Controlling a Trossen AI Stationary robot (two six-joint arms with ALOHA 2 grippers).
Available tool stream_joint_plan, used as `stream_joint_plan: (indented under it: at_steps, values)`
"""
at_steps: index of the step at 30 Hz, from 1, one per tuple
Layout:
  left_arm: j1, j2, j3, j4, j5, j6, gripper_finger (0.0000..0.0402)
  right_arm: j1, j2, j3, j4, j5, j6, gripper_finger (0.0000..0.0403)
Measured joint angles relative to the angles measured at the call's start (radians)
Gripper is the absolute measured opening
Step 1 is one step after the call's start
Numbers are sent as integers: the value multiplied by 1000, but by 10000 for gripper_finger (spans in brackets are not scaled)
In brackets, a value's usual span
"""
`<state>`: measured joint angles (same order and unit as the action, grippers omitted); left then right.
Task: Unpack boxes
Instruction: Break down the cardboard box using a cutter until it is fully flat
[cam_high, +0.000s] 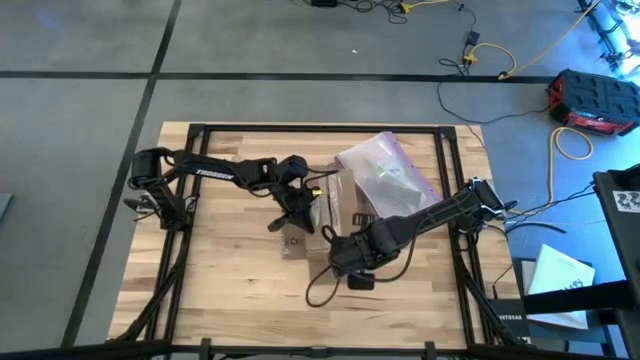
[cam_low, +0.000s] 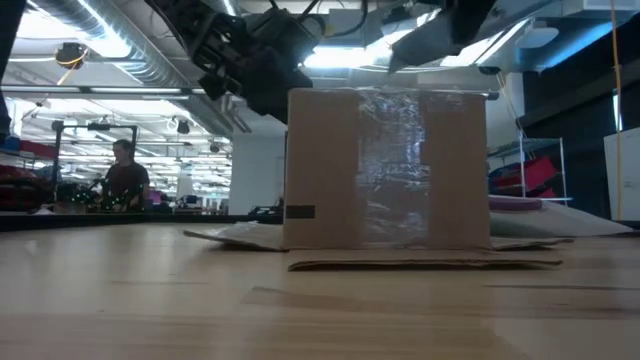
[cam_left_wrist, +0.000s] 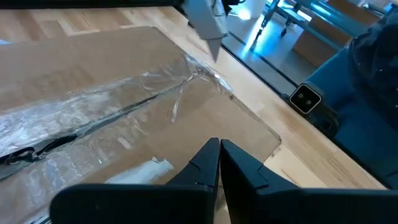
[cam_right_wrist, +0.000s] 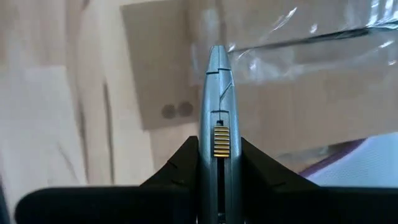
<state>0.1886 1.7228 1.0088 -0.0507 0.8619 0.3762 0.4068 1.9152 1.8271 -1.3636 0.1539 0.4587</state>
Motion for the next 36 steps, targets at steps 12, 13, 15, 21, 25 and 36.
stream_joint_plan:
  at_steps: [12, 13, 15, 21, 25, 36]
  values:
    - [7, 0, -2, 26, 3, -25, 0, -28, 11, 39, -58, -52, -29, 55]
    - [7, 0, -2, 28, 3, -25, 0, -30, 18, 39, -65, -57, -41, 55]
    - [7, 1, -3, 33, 1, -25, 0, -37, 29, 38, -58, -60, -67, 55]
    - [7, 1, -3, 35, -2, -27, 0, -67, 56, 51, -54, -74, -119, 55]
    - [7, 1, -3, 35, -1, -27, 0, -74, 59, 53, -64, -82, -127, 55]
    - [7, 2, -3, 39, -4, -25, 0, -73, 58, 54, -205, -86, -99, 55]
